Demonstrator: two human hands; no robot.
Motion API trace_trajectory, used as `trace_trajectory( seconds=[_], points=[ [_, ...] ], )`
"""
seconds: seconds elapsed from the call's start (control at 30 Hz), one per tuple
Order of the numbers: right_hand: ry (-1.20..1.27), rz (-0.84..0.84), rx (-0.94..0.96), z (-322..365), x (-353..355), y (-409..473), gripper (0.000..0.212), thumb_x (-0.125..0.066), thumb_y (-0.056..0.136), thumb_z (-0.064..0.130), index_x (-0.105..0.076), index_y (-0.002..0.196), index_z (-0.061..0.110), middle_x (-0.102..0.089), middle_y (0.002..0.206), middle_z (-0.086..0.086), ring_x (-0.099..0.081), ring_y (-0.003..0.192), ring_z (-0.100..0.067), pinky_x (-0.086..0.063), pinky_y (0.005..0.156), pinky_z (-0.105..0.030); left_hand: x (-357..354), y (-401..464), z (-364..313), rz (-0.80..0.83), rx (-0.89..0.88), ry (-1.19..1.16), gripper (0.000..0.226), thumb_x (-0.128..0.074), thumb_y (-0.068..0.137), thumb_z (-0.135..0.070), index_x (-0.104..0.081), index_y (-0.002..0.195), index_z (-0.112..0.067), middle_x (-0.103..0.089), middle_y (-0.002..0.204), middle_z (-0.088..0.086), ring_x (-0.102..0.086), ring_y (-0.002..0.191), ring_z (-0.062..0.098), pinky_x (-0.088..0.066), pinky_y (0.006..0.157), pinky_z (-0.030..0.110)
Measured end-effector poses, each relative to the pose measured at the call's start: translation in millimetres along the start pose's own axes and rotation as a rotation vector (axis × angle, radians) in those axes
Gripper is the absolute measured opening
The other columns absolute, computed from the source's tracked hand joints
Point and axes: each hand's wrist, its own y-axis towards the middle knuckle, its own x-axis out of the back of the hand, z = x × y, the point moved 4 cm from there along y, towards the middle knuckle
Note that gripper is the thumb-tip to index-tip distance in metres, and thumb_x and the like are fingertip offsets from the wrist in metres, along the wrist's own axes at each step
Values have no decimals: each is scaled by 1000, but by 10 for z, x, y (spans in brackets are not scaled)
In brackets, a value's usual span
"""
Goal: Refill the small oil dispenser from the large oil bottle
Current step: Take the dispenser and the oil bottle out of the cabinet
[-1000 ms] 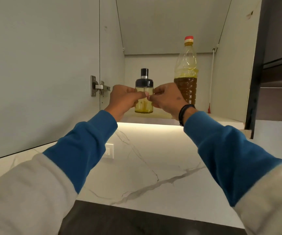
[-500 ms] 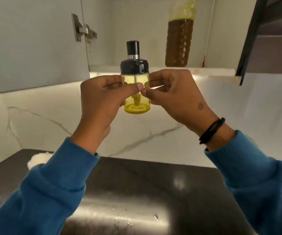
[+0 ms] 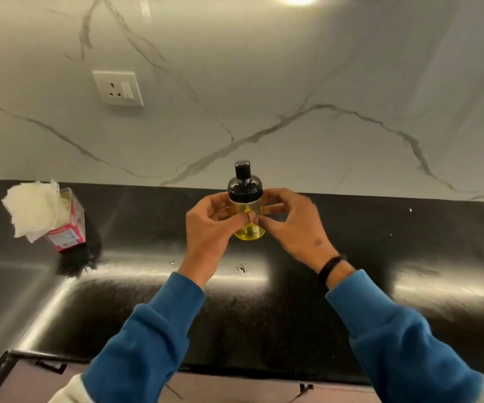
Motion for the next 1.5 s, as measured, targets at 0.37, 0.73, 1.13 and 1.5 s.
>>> trace_trajectory(
  seconds=[0.37, 0.73, 1.13, 1.5],
  points=[
    [122, 72, -185, -1010, -1056, -176, 46, -79, 83, 22, -60, 124, 27, -63, 113, 20, -60, 107, 2, -45, 87, -9, 433, 18, 1140, -74, 187, 157, 56, -90, 68, -1, -68, 117, -13, -75, 113, 3, -71, 109, 17, -57, 100, 41],
    [120, 111, -253, -1317, -1609, -151, 47, -79, 83, 14, -62, 125, 21, -63, 114, 18, -58, 109, 3, -42, 82, 2, 765, 115, 1636, -139, 345, 150, 60, -86, 67, 10, -64, 117, -14, -72, 118, 6, -70, 111, 20, -57, 100, 48],
    [124, 144, -311, -1416, -1696, -127, 45, -80, 82, 11, -63, 123, 19, -65, 112, 13, -59, 107, -2, -41, 78, 4, 798, 115, 1729, -125, 391, 164, 64, -89, 62, 10, -62, 111, -21, -71, 118, 2, -68, 111, 15, -55, 103, 39],
    [-80, 49, -216, -1194, -1475, -20, 52, -65, 85, 0, -57, 134, 14, -60, 124, -1, -61, 107, -11, -55, 87, -22, 954, 25, 1291, -348, 280, 243, 60, -57, 80, 26, -61, 123, -15, -65, 124, -2, -62, 116, 11, -52, 107, 42]
  ],
)
